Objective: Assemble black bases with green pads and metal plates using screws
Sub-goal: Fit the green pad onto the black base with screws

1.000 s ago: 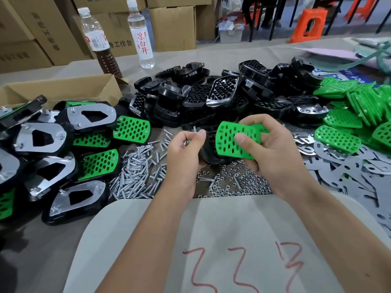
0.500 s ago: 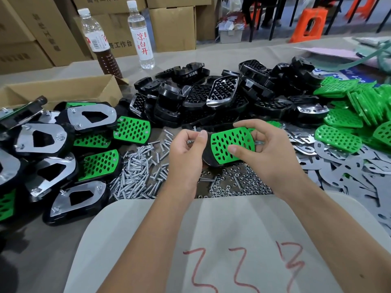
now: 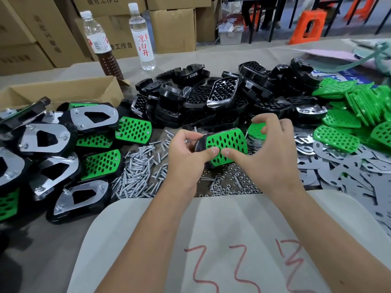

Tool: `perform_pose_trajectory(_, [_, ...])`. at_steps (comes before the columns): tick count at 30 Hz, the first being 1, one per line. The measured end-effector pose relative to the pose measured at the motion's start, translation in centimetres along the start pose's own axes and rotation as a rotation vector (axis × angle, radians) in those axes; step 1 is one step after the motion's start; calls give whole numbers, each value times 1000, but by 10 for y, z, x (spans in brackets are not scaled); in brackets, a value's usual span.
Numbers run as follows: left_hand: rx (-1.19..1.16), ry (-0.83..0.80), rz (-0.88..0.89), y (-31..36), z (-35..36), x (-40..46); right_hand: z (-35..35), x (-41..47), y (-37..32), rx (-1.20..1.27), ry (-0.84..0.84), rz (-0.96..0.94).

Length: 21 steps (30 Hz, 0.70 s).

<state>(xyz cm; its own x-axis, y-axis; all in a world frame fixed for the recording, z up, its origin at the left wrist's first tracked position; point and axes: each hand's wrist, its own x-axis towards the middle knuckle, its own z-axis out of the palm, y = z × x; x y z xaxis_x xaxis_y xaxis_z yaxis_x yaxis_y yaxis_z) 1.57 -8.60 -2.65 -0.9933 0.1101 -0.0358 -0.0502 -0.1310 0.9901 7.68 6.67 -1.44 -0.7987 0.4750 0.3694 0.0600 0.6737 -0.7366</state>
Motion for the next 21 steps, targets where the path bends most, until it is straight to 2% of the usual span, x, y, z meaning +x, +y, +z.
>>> perform_pose_trajectory(2, [-80, -32, -42, 3, -1, 0, -3, 2, 2, 129, -108, 25])
perform_pose_trajectory(4, [-156, -110, -79, 5, -2, -2, -6, 5, 2, 454, -298, 91])
perform_pose_trajectory(6, [-156, -173, -73, 5, -1, -4, -11, 6, 4, 643, -384, 146])
perform_pose_trajectory(16, [89, -174, 126, -3, 4, -1, -11, 9, 8, 766, -352, 224])
perform_pose_trajectory(19, [42, -204, 115, 0, 3, -1, -15, 11, 10, 844, -395, 246])
perform_pose_trajectory(21, [-38, -238, 73, 4, 2, -3, -18, 13, 12, 894, -486, 277])
